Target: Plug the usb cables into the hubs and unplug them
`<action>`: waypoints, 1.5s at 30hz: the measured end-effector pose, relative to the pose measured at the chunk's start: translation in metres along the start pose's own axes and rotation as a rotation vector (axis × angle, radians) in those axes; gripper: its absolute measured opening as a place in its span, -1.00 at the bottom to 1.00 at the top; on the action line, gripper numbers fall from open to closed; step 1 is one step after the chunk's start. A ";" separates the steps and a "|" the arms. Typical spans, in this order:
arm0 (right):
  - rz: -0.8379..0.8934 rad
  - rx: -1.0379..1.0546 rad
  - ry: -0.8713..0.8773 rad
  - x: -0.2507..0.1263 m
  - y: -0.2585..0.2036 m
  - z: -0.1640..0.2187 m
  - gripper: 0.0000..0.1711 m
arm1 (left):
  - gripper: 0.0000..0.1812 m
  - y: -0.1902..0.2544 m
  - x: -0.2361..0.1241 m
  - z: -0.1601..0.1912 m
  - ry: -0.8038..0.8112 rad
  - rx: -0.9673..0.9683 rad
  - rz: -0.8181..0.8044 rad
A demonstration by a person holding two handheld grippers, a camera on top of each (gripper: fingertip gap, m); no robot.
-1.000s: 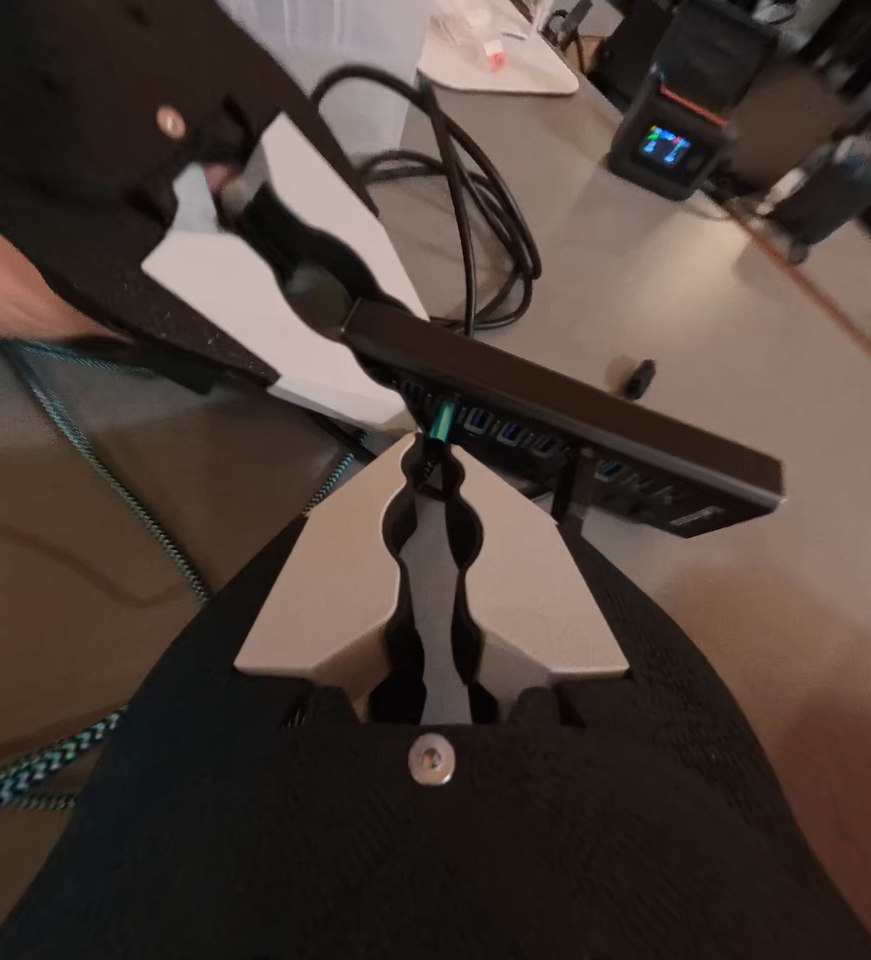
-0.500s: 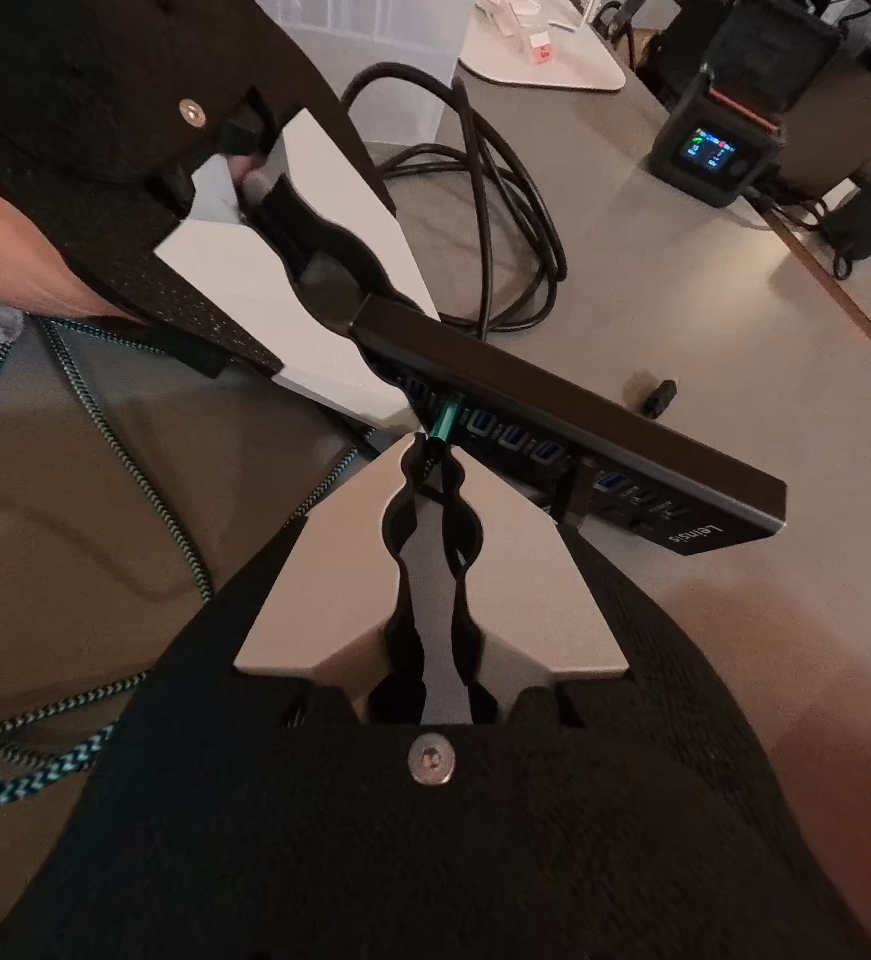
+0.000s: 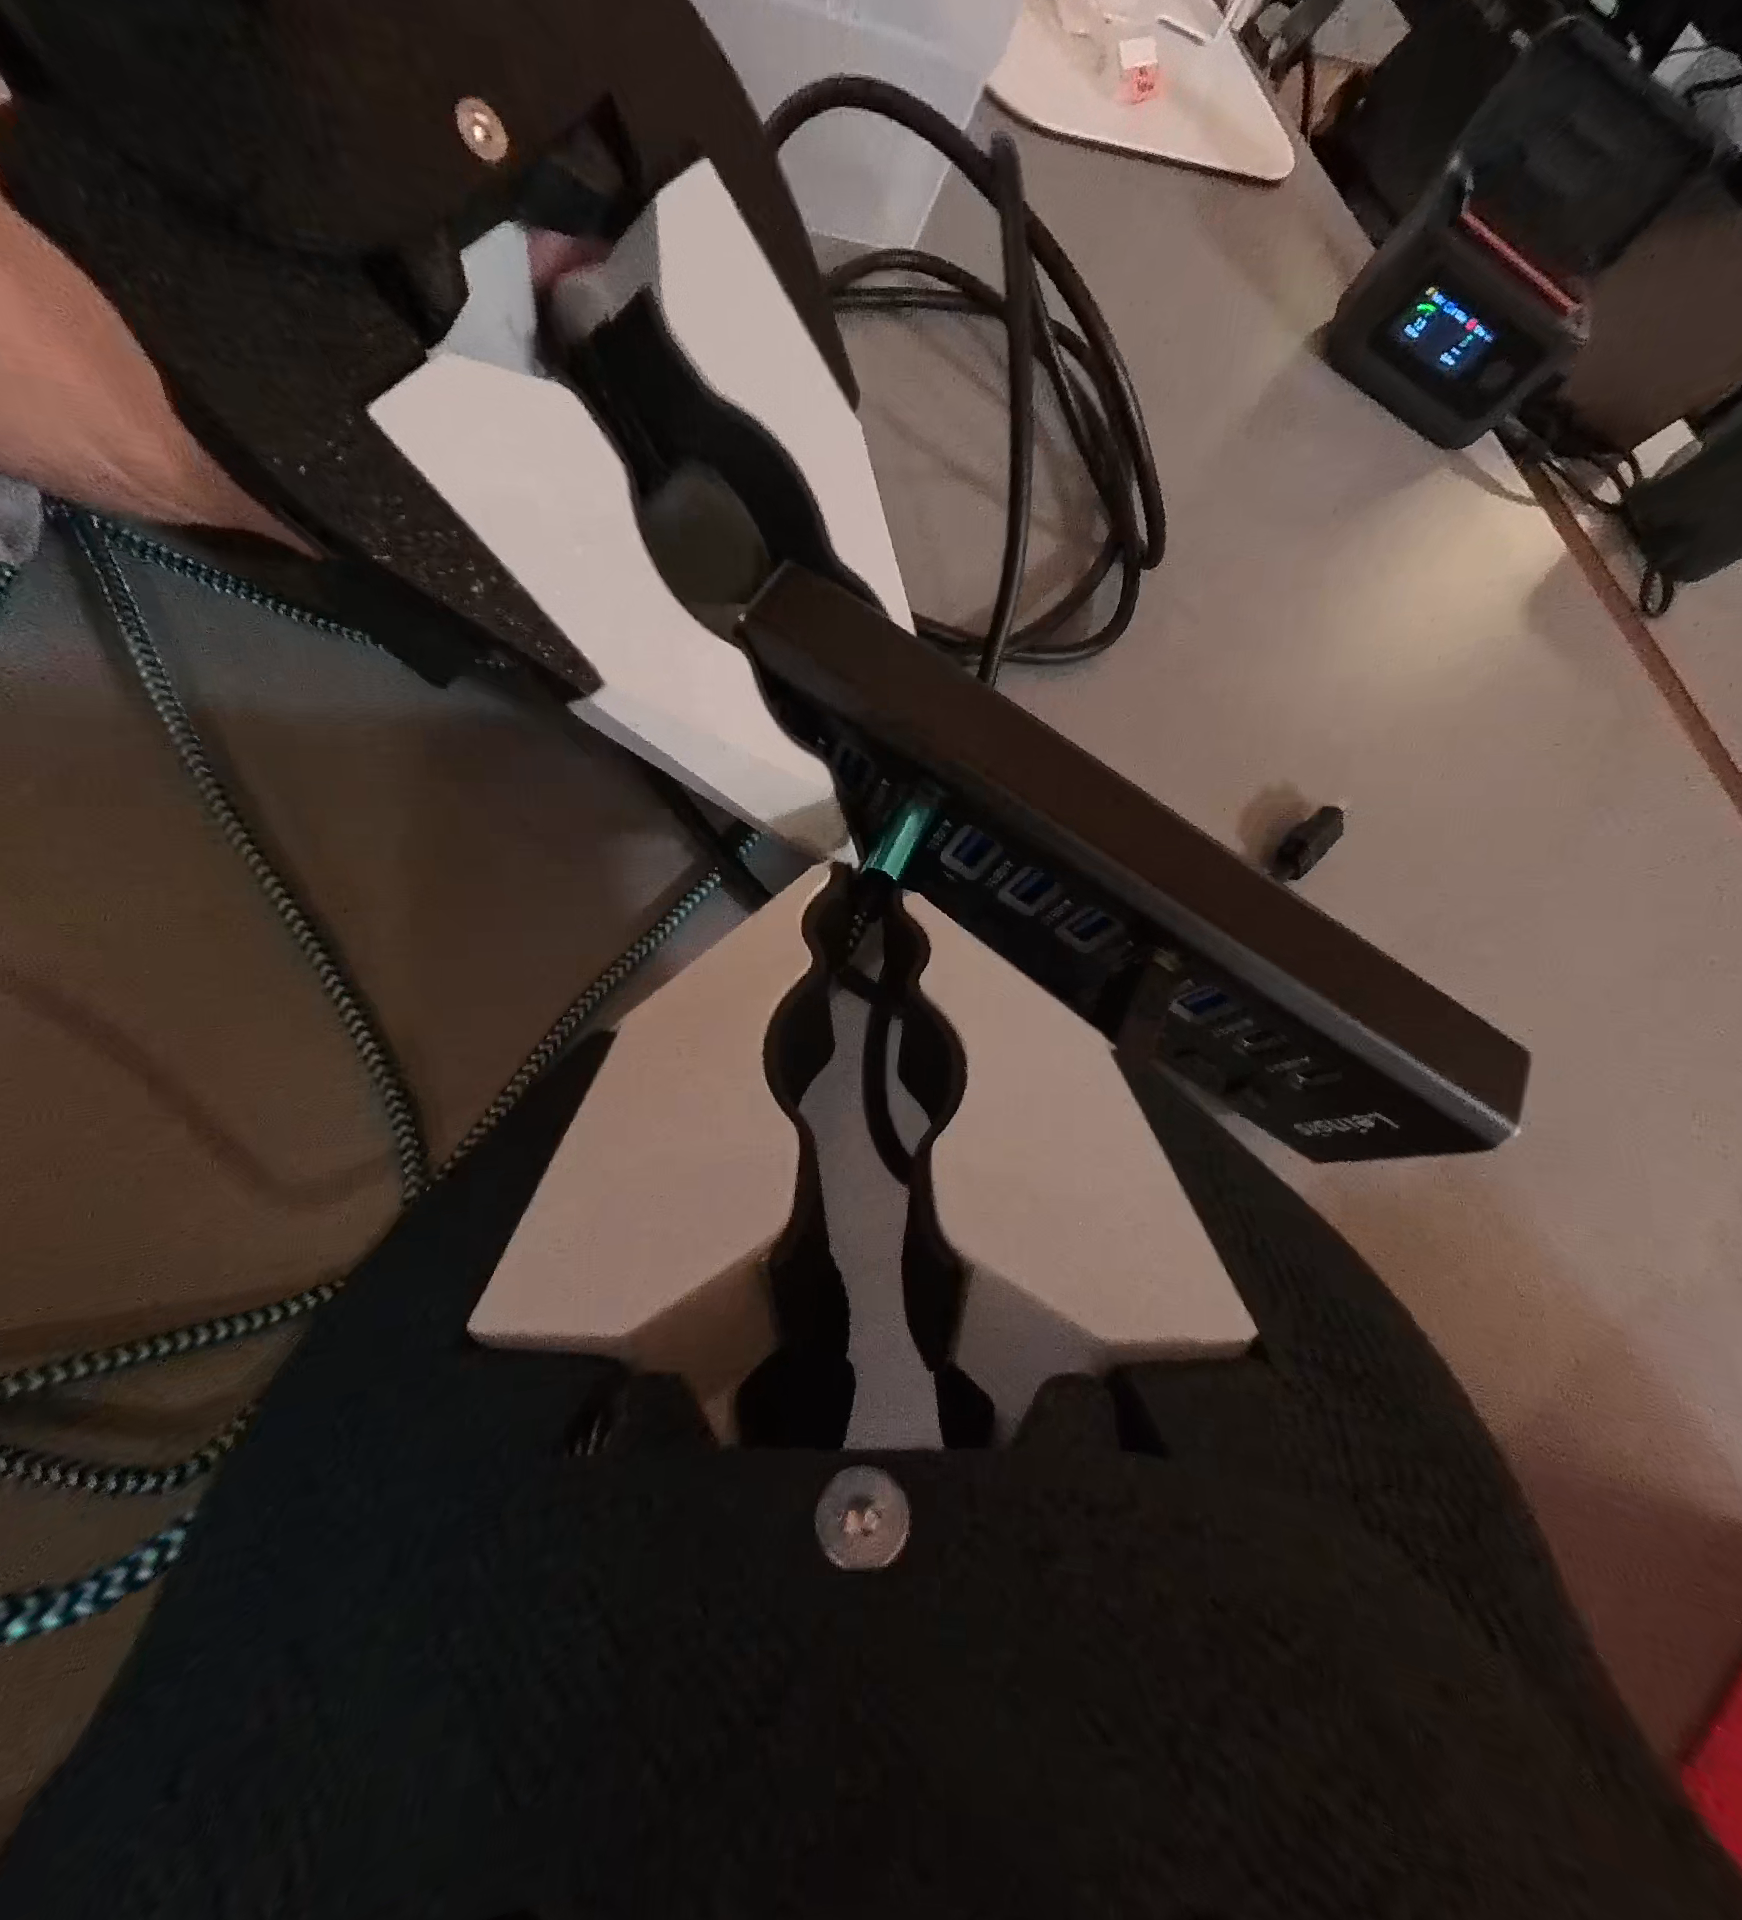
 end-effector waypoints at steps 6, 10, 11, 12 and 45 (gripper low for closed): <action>-0.038 -0.063 0.028 -0.006 -0.001 0.003 -0.94 | -0.71 0.003 0.001 0.000 -0.003 0.027 0.034; -0.064 0.067 0.035 -0.002 -0.003 0.005 -0.91 | -0.71 0.005 -0.002 0.001 -0.011 0.097 0.010; -0.046 0.103 0.042 0.000 -0.004 0.004 -0.90 | -0.71 0.004 -0.002 0.002 -0.011 0.102 -0.007; -0.020 0.119 0.048 0.001 -0.005 0.002 -0.88 | -0.71 0.003 -0.002 0.002 -0.011 0.096 -0.016; 0.145 0.169 0.054 0.001 -0.012 -0.003 -0.94 | -0.71 -0.001 -0.001 0.001 -0.023 0.023 0.001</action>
Point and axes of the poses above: each gripper's, where its closed fingertips meet, x out along the fingers, z out of its underside, y = z × x across the jaws, the point moved 10 cm from there along -x, back along the fingers, and after that the axes turned 15 degrees about z, right-handed, at the moved point
